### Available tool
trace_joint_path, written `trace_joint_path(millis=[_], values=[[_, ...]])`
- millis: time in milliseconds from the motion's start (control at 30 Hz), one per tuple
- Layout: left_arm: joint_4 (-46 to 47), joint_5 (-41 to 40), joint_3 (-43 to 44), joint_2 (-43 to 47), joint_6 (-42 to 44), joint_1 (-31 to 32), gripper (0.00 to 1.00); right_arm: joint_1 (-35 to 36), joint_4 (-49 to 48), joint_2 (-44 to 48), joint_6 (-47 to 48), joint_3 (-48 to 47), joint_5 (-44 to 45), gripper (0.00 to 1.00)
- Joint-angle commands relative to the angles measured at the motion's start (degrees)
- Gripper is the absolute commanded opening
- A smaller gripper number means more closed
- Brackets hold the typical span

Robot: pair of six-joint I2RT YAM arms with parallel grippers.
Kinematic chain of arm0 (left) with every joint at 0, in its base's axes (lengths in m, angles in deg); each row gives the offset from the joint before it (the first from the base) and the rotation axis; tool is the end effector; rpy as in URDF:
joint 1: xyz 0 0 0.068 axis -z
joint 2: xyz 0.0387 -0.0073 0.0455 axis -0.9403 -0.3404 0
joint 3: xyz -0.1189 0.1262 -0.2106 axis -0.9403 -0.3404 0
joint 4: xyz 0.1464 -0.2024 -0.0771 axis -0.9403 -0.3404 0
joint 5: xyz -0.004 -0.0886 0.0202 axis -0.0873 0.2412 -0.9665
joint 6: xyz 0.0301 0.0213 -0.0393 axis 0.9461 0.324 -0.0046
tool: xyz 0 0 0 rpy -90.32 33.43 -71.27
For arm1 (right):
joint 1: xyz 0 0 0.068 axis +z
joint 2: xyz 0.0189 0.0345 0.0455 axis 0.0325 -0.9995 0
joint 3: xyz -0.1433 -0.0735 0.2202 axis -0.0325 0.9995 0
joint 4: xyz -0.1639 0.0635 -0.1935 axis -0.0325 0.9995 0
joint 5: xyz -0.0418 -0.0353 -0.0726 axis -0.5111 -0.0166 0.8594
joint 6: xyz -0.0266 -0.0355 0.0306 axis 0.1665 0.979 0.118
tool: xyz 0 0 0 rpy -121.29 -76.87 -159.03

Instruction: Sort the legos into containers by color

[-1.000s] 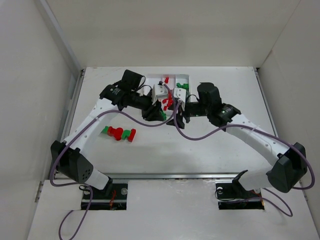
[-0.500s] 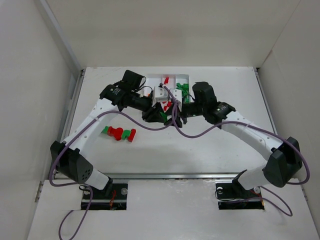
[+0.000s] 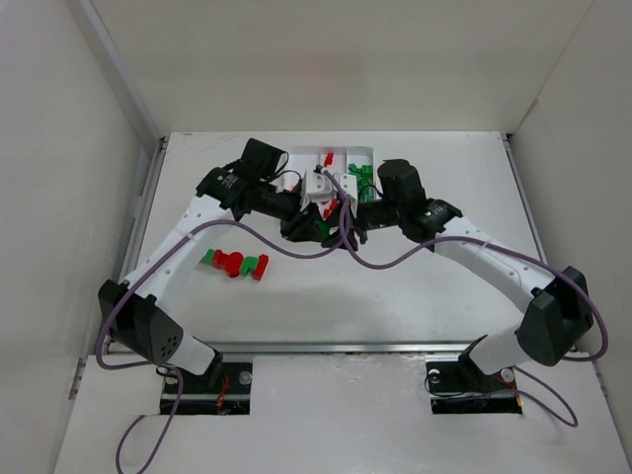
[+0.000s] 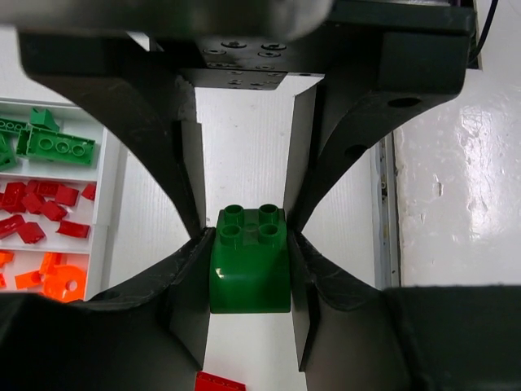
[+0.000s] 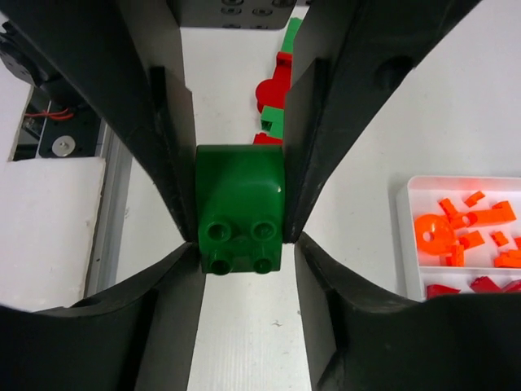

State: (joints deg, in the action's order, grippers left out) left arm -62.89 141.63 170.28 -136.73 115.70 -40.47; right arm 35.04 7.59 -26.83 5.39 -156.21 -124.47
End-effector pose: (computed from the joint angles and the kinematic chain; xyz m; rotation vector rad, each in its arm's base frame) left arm 0.2493 -0.1744 0.3778 1.6059 1.4081 -0.9136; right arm 0.2469 0.2183 0.3283 -1.4406 1.4102 0.9884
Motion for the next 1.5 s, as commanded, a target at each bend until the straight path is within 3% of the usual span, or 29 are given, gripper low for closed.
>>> trace_joint_path(millis=[0,100,467,633,667,800,900,933,1000,1067,1267,1467], values=[[0.40,2.27,0.42,2.34,-0.33,1.13,0.00,0.62,-2.82,-0.50,-0.54,-3.17,0.00,0.53],[1.02,2.27,0.42,2.34,-0.85,1.13,0.00,0.62,-2.82,-0.50,-0.54,-3.17,0.00,0.53],[2.07,1.57,-0.63,2.34,-2.25,1.13,0.00,0.62,-2.82,-1.02,-0.54,-3.78,-0.53,0.14],[3.74,0.33,-1.78,2.34,-4.11,1.13,0.26,0.62,-2.82,-1.55,-0.54,-3.78,0.78,0.02],[3.74,0.33,-1.78,2.34,-4.63,1.13,0.39,0.62,-2.82,-1.55,-1.06,-3.17,1.75,0.01],[4.97,-1.06,-2.91,2.86,-5.94,1.13,0.66,0.62,-2.82,-1.55,-1.07,-2.64,4.12,0.00],[7.87,-3.26,-3.62,2.86,-9.09,1.13,0.72,0.62,-2.82,-1.55,-1.07,-2.02,5.70,0.00],[9.01,-6.14,-4.84,3.39,-10.42,1.13,0.79,0.62,-2.82,-1.55,-1.07,-2.02,6.23,0.00],[13.90,-11.15,-6.25,3.39,-14.11,1.13,0.79,0.62,-2.82,-2.16,-1.60,-2.02,8.60,0.00],[17.26,-21.25,-8.53,4.09,-19.82,1.13,0.81,0.62,-2.82,-2.78,-2.82,-1.50,11.85,0.00],[25.27,-41.99,-14.08,5.32,-29.76,-1.33,0.86,-2.00,-2.82,-10.06,-9.40,-3.25,30.28,0.00],[26.41,-49.32,-16.45,3.48,-34.85,-1.85,0.86,-5.62,-3.96,-19.37,-16.97,-8.34,38.93,0.00]])
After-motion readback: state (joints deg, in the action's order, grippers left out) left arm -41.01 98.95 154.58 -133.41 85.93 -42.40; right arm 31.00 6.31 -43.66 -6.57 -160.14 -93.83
